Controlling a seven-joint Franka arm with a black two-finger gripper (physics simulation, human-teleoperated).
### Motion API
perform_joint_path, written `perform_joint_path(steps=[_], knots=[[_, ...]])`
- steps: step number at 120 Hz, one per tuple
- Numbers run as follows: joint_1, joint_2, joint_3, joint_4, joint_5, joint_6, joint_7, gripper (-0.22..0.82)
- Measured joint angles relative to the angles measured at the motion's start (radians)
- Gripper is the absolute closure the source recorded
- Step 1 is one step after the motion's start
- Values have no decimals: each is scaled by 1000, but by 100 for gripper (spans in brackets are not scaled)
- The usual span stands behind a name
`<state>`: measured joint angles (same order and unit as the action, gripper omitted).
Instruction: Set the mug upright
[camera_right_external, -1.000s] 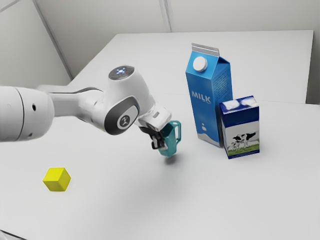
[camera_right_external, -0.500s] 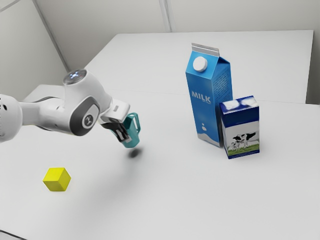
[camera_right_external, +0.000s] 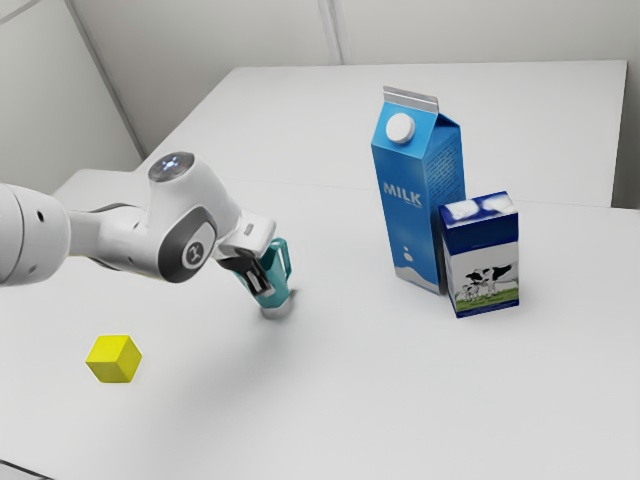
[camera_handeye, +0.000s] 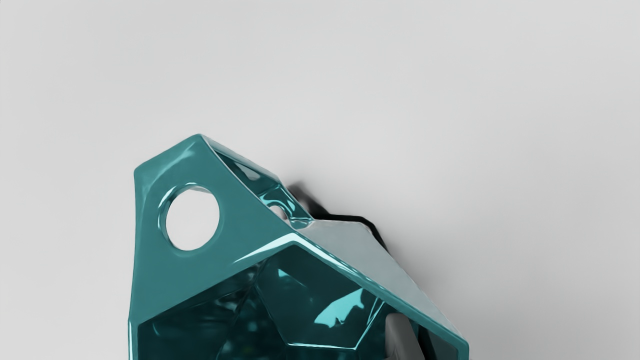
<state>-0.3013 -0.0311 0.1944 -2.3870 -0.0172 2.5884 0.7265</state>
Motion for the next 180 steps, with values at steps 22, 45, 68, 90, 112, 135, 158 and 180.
perform_joint_path(steps=[22,45,68,90,112,135,158,180], knots=[[5,1,0,0,1,7,-10,77],[6,1,1,-1,-2,8,-13,64],[4,1,1,-1,-2,8,-15,44],[1,-22,0,1,-4,7,-17,27],[4,-76,-4,2,-7,-17,-24,13],[6,-131,-40,116,-9,-118,-47,5],[23,-27,-38,430,-17,-362,-103,2],[38,90,-29,652,-19,-604,-192,1]])
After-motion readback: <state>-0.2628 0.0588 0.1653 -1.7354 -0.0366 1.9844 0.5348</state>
